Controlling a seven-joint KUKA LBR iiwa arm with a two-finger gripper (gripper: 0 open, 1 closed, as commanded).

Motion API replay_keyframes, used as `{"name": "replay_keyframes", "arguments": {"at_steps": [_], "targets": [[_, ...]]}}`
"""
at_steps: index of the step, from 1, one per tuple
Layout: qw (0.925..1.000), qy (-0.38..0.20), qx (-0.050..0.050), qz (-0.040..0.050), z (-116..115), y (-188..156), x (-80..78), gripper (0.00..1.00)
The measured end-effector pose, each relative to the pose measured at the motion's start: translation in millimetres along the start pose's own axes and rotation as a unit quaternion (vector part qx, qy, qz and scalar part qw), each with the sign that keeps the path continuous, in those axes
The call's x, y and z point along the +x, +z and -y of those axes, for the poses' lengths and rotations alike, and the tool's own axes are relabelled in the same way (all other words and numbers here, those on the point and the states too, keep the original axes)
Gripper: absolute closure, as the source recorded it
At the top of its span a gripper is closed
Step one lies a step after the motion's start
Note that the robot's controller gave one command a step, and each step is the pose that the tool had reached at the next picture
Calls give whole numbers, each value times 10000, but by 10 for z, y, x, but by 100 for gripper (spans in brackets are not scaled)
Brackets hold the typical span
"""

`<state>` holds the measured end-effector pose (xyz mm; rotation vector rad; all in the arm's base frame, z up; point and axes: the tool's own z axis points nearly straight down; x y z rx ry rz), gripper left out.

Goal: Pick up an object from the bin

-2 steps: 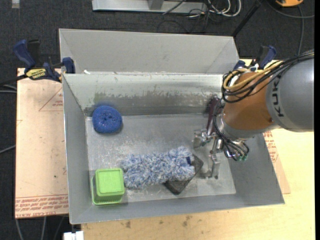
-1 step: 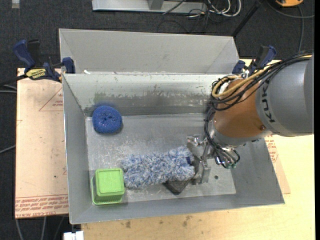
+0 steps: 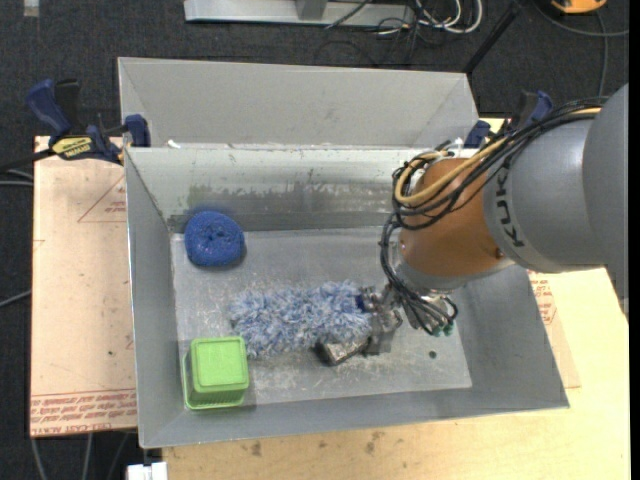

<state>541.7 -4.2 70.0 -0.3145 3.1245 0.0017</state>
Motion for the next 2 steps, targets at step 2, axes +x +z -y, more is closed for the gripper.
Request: {"name": "replay_keyframes", "arguments": {"at_steps": [2], "targets": [[10000, -10, 6, 15, 96, -1456, 45, 100]]}}
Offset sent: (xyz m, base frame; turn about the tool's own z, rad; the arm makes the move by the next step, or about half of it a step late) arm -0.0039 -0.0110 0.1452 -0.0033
